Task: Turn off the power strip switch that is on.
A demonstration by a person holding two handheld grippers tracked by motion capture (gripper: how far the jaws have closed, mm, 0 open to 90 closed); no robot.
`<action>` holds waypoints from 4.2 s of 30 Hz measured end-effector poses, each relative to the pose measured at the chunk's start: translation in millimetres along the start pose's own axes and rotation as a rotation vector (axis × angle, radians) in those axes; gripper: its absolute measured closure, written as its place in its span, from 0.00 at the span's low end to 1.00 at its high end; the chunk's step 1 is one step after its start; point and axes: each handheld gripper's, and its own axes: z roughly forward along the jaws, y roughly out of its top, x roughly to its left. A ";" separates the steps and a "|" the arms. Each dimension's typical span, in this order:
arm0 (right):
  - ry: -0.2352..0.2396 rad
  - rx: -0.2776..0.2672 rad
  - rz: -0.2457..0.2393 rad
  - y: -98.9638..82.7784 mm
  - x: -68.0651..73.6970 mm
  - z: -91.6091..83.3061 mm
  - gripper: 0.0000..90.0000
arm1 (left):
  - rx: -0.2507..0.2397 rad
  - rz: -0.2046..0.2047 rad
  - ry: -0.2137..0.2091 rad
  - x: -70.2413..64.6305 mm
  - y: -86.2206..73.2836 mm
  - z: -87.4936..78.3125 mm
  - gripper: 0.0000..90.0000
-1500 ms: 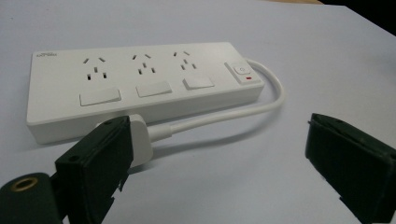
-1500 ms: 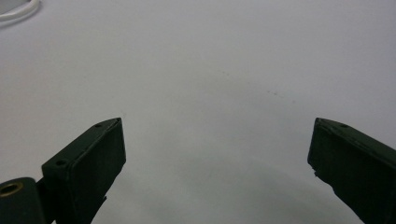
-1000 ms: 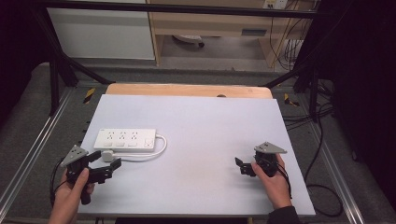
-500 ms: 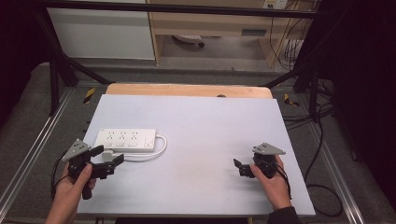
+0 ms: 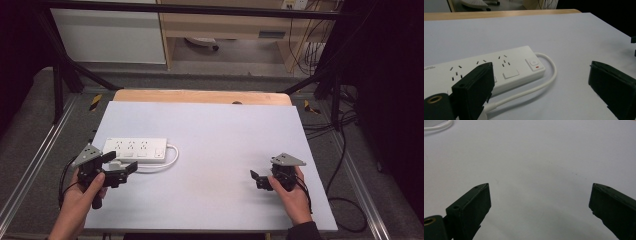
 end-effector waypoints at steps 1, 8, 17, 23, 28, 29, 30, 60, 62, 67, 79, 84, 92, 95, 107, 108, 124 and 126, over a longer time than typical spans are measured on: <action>0.000 -0.002 -0.002 0.0 -0.3 -0.1 0.05 | 0.000 0.000 0.000 0.0 0.0 0.0 0.07; 0.003 -0.004 0.001 0.2 0.0 -0.8 0.05 | 0.007 0.022 -0.006 -4.9 8.6 4.6 0.07; 0.002 -0.002 0.002 0.1 -0.1 -1.2 0.05 | 0.009 0.038 -0.004 -7.7 15.7 9.6 0.07; -0.001 -0.003 0.003 0.1 -0.6 -1.3 0.05 | 0.013 0.050 0.004 -8.2 20.5 14.1 0.07; -0.001 -0.003 0.007 0.1 -1.2 -1.8 0.05 | 0.018 0.060 0.009 -7.7 24.8 18.8 0.07; -0.001 -0.003 0.007 0.1 -1.2 -1.8 0.05 | 0.019 0.060 0.010 -7.5 25.4 19.4 0.07; -0.001 -0.004 0.010 0.1 -1.2 -1.9 0.05 | 0.018 0.057 0.008 -7.3 26.0 20.3 0.07; -0.008 -0.008 0.012 -0.1 -3.4 -3.6 0.05 | 0.061 0.074 0.022 -4.9 33.6 50.9 0.11; -0.009 -0.008 0.013 -0.1 -3.4 -3.8 0.05 | 0.064 0.075 0.021 -5.1 33.7 52.2 0.11; -0.010 -0.007 0.012 -0.1 -3.5 -3.6 0.05 | 0.074 0.076 0.019 -6.1 33.2 56.3 0.12; -0.014 -0.003 0.015 -0.3 -3.6 -3.7 0.05 | 0.103 0.059 0.004 -7.5 31.1 67.9 0.20; -0.017 0.001 0.012 -0.5 -4.2 -3.7 0.05 | 0.105 0.046 -0.002 -7.9 31.2 69.8 0.31; -0.021 0.005 0.008 -0.8 -4.5 -3.3 0.05 | 0.120 0.044 -0.021 -7.7 30.1 73.1 0.55; -0.021 0.006 0.007 -0.8 -4.6 -3.2 0.05 | 0.120 0.046 -0.022 -7.4 28.5 74.1 0.60; -0.027 0.014 0.008 -1.0 -4.7 -3.4 0.05 | 0.117 0.047 -0.040 -4.3 23.0 76.0 0.89; -0.027 0.014 0.008 -1.0 -4.7 -3.4 0.05 | 0.119 0.046 -0.040 -3.8 22.6 76.3 0.89; -0.029 0.016 0.007 -1.2 -4.5 -3.9 0.05 | 0.118 0.017 -0.005 15.4 16.2 79.7 1.00; -0.028 0.016 0.008 -1.2 -4.3 -4.1 0.05 | 0.119 0.013 -0.002 18.7 15.9 78.6 1.00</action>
